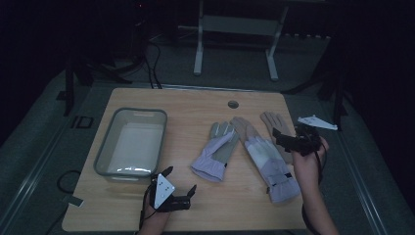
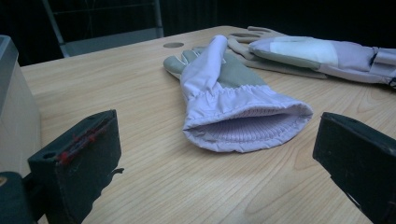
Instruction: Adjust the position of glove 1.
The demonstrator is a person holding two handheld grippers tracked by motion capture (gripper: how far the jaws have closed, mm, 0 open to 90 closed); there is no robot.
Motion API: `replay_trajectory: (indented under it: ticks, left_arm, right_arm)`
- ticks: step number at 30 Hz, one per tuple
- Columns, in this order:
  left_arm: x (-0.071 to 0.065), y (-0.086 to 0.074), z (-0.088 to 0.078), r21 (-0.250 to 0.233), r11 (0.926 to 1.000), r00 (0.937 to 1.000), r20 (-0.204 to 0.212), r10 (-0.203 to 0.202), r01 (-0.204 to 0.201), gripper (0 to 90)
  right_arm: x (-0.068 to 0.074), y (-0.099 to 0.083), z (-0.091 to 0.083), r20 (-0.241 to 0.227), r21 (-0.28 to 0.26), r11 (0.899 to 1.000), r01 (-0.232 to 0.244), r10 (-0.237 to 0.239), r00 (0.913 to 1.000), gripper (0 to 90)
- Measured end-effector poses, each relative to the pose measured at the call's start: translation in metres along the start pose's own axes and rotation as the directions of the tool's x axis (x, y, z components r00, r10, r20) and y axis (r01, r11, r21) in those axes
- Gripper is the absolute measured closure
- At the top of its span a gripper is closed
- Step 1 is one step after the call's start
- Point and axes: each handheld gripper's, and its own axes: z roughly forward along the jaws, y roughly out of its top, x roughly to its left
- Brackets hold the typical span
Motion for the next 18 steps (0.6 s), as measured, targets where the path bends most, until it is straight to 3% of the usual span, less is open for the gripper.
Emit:
replay_trajectory:
  ticks: [11, 18]
  left_arm:
    - [0.000, 0.000, 0.001, 0.006, 1.0000, 1.0000, 0.000, 0.003, -0.003, 1.3]
    - [0.000, 0.000, 0.000, 0.002, 1.0000, 1.0000, 0.002, 0.001, -0.001, 1.3]
  right_arm:
    - [0.057, 0.009, 0.025, -0.120, 0.035, 0.999, 0.008, -0.004, 0.9928, 10.3]
    - [0.098, 0.001, 0.053, -0.175, 0.105, 0.992, 0.076, -0.057, 0.9830, 10.4]
